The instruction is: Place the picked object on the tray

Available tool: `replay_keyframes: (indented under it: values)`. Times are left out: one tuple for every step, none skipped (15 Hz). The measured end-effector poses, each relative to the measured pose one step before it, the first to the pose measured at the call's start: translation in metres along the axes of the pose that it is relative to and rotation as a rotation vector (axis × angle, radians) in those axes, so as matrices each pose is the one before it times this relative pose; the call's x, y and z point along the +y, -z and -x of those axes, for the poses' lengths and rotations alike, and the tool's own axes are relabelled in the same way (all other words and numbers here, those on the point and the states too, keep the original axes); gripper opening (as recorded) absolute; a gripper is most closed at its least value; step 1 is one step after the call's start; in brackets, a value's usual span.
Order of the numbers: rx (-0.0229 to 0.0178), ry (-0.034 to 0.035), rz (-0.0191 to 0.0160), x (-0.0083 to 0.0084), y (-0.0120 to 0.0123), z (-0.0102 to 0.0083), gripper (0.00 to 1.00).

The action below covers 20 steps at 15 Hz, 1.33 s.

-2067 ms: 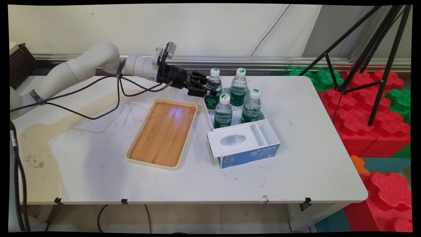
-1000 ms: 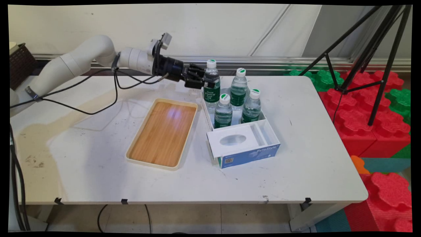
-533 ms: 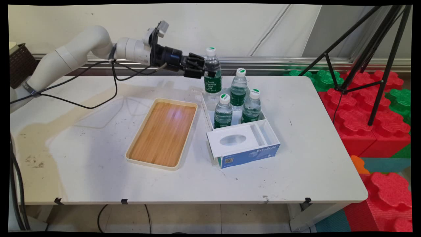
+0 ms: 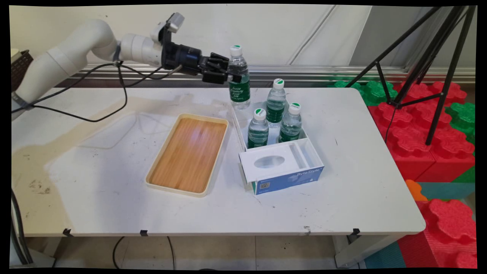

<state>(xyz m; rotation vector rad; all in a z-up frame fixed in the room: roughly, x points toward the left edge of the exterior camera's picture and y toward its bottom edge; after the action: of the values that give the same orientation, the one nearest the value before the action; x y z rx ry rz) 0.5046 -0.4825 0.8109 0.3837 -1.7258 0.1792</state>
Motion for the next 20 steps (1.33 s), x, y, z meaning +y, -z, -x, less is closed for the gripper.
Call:
replay_keyframes:
  values:
    - [-0.00532,-0.00402,0.00228,0.00254,0.00413,0.00042,0.00]
    - [-0.00824,-0.00445,0.00387,0.00334,0.00523,0.00129,0.00]
    - [-0.00850,-0.00462,0.00379,0.00324,0.00515,0.00161,0.00]
    - [-0.01214,-0.00599,0.00533,0.00402,0.00615,0.00276,0.00]
    - [-0.01116,-0.00506,0.00541,0.00325,0.00487,0.00272,0.00]
    - [-0.00761,-0.00356,0.00335,0.00229,0.00341,0.00203,0.00]
    - [-0.01344,-0.00581,0.00447,0.00378,0.00598,0.00383,0.00]
    - [-0.01377,-0.00610,0.00413,0.00342,0.00556,0.00402,0.00]
    - [-0.01155,-0.00491,0.00272,0.00248,0.00417,0.00348,0.00]
    - [-0.01147,-0.00453,0.00192,0.00197,0.00353,0.00347,0.00]
    - [-0.01393,-0.00616,0.00119,0.00220,0.00422,0.00425,0.00]
    - [-0.00949,-0.00427,-0.00040,0.00104,0.00249,0.00307,0.00]
    - [-0.00870,-0.00374,-0.00103,0.00075,0.00208,0.00294,0.00]
    - [-0.00628,-0.00283,-0.00121,0.00023,0.00130,0.00214,0.00]
    - [-0.00729,-0.00463,-0.00158,-0.00019,0.00086,0.00240,0.00]
    - [-0.00504,-0.00334,-0.00270,-0.00046,0.00072,0.00188,0.00]
    - [-0.00415,-0.00306,-0.00289,-0.00089,0.00028,0.00149,0.00]
    - [-0.00403,-0.00350,-0.00398,-0.00132,0.00007,0.00148,0.00]
    - [-0.00307,-0.00299,-0.00310,-0.00120,-0.00027,0.00108,0.00]
    - [-0.00450,-0.00256,-0.00437,-0.00155,-0.00024,0.00172,0.00]
